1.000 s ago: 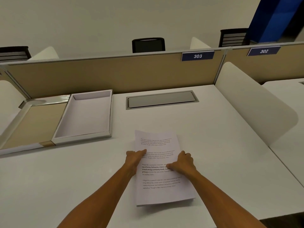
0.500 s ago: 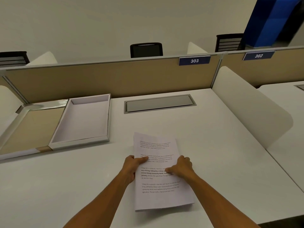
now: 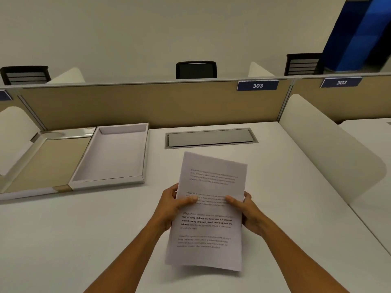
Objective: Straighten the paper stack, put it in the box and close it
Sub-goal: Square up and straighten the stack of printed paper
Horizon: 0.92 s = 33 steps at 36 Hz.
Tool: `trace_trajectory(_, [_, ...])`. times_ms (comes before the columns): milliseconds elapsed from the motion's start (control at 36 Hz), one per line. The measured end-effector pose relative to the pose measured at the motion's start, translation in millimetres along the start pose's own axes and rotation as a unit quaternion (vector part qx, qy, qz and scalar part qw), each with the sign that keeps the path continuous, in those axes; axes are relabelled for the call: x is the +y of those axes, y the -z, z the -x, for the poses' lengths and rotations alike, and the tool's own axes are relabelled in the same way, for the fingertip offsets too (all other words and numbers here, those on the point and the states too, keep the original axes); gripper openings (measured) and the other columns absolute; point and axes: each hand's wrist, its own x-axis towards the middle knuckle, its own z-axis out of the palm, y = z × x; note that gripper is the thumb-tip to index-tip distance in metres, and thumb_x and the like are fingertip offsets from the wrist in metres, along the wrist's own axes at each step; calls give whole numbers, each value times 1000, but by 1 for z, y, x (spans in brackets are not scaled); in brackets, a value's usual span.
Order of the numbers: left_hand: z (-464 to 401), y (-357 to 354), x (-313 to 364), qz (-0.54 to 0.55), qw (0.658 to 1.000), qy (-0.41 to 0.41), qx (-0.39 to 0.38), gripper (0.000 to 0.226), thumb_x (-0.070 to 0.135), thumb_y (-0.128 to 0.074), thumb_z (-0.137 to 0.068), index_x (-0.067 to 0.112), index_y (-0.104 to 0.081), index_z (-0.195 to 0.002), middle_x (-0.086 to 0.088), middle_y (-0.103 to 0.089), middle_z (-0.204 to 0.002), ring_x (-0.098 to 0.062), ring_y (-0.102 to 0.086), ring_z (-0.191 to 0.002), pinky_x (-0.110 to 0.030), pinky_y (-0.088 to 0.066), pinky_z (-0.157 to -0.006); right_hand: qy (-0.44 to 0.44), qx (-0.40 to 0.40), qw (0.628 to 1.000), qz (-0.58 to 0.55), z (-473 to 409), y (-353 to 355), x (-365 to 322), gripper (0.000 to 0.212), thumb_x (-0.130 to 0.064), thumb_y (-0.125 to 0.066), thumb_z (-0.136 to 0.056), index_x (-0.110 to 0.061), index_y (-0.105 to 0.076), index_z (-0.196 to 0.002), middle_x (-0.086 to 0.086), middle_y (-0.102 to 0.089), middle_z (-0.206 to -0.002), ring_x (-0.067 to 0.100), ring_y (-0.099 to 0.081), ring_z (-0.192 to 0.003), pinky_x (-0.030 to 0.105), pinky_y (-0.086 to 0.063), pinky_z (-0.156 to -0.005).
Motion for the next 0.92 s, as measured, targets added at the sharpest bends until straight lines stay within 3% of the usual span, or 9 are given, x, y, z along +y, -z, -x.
trace_trajectory(83, [3, 3, 11, -24, 999, -41, -8, 38, 15, -80, -78, 18, -67, -114, -6, -77, -102, -33, -76, -87, -48, -63, -72, 58, -33, 998, 2, 10, -4, -9, 73, -30, -87, -71, -12, -54, -134, 15, -70, -124, 37, -70, -110, 54, -58, -89])
trace_trajectory(194, [3, 10, 17, -37, 996, -77, 10, 37, 13, -80, -78, 22, -68, -112, -3, -77, -101, -32, -76, -88, -45, -64, -72, 143, 18, 989, 29, 22, -17, -24, 75, -41, -93, -58, -10, -66, -120, 13, -74, -116, 35, -72, -103, 48, -62, -82])
trace_trajectory(306, [1, 17, 20, -40, 992, -105, 52, 41, 23, -81, -70, 24, -69, -109, 0, -78, -99, -31, -75, -87, -43, -64, -71, 209, 40, 975, 64, 31, -34, -39, 41, -26, -81, -75, -12, -71, -112, 8, -77, -107, 32, -74, -96, 50, -62, -80])
trace_trajectory(361, [0, 20, 21, -35, 990, -119, 66, 39, 25, -78, -69, 25, -69, -107, 2, -78, -98, -29, -75, -86, -40, -64, -69, 236, 42, 968, 77, 34, -42, -46, 35, -23, -79, -77, -17, -71, -110, 4, -77, -105, 29, -75, -93, 46, -64, -75])
trace_trajectory(528, [-3, 26, 11, 1, 984, -154, 85, 45, 15, -74, -70, 14, -66, -114, -3, -77, -101, -31, -73, -93, -43, -64, -72, 267, 39, 959, 90, 35, -59, -45, 32, -23, -75, -77, -19, -72, -108, 2, -78, -101, 24, -74, -91, 35, -64, -69])
trace_trajectory(639, [-2, 22, -4, 13, 983, -152, 102, 44, 15, -74, -68, 17, -66, -111, -2, -76, -100, -33, -72, -95, -42, -64, -71, 269, 38, 957, 102, 31, -62, -38, 30, -23, -72, -78, -25, -71, -108, -2, -77, -101, 22, -74, -93, 34, -64, -70])
trace_trajectory(722, [-6, 23, -8, -8, 983, -150, 107, 50, 17, -77, -66, 17, -66, -115, -3, -76, -103, -35, -71, -97, -49, -63, -76, 265, 41, 958, 106, 28, -62, -38, 29, -25, -71, -77, -32, -70, -106, -5, -77, -100, 22, -73, -93, 33, -64, -69])
trace_trajectory(861, [-7, 29, 3, -68, 977, -181, 93, 45, 34, -83, -63, 49, -70, -104, 11, -75, -101, -22, -72, -97, -38, -64, -70, 273, 18, 955, 113, 27, -57, -46, 34, -21, -78, -71, -44, -76, -96, -4, -78, -100, 22, -74, -92, 34, -63, -69])
trace_trajectory(917, [-6, 32, 6, -78, 974, -197, 80, 46, 47, -84, -60, 52, -69, -104, 11, -75, -101, -21, -72, -96, -36, -64, -69, 277, -2, 953, 120, 26, -56, -51, 43, -18, -79, -68, -50, -74, -97, -5, -78, -101, 22, -74, -93, 36, -64, -70])
